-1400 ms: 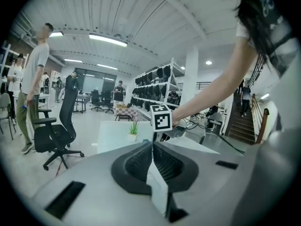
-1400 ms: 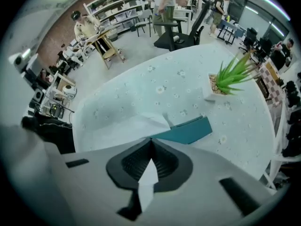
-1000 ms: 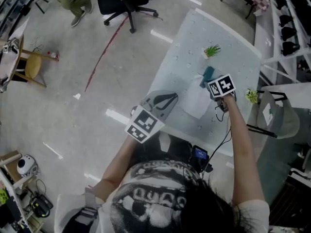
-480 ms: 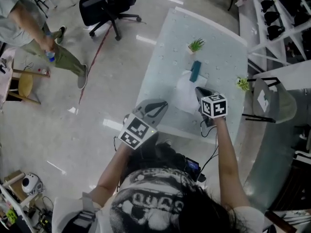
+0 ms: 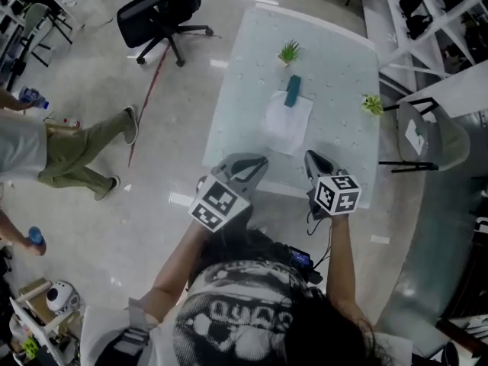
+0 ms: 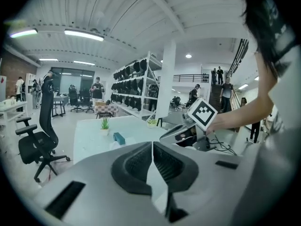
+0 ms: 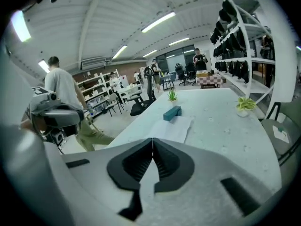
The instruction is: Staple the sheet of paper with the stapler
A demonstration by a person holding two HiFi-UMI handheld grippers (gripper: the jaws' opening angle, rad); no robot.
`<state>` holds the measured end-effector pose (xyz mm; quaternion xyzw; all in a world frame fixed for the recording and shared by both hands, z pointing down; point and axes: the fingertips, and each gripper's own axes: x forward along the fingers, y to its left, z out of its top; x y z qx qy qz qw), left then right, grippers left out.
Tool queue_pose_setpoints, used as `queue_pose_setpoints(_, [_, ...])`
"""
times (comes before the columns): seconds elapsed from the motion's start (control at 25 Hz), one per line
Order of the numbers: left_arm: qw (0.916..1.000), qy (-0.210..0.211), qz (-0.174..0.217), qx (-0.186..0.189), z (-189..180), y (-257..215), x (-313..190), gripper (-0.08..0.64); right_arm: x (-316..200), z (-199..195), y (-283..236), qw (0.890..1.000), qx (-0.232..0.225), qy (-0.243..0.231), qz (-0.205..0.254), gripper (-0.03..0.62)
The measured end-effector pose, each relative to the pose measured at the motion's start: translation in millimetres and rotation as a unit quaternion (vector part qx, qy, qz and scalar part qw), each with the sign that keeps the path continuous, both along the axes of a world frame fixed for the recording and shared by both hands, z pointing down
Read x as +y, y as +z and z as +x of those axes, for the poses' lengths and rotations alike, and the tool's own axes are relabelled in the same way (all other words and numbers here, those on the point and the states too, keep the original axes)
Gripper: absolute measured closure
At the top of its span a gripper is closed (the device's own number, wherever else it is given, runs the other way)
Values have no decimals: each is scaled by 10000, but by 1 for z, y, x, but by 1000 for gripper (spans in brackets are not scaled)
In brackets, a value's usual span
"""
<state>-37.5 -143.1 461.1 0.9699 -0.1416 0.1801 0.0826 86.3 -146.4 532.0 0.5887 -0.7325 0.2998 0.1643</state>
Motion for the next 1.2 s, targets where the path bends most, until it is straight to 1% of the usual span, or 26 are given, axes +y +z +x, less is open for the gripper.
queue_pose_setpoints(0.24, [9998,1,143,-102,4,-7,62,554,75,-4,-22,9985,-228,224,446,606])
queue_pose_setpoints(0.44, [9997,-45,197,-132,0,-12,121,554,140,-10,-43,9957,-381,317,783,607])
queue_pose_setpoints(0.6, [9994,-60,279,-173,-5,-15,162,554,182,-17,-57,9928,-447,336,1060,607])
queue_pose_setpoints(0.92, [9994,-4,321,-146,-9,-20,225,554,237,-41,-67,9891,-430,157,1397,607])
queue_pose_setpoints(1.2, [9991,68,382,-160,-11,-24,255,554,267,-53,-71,9879,-350,93,1510,607])
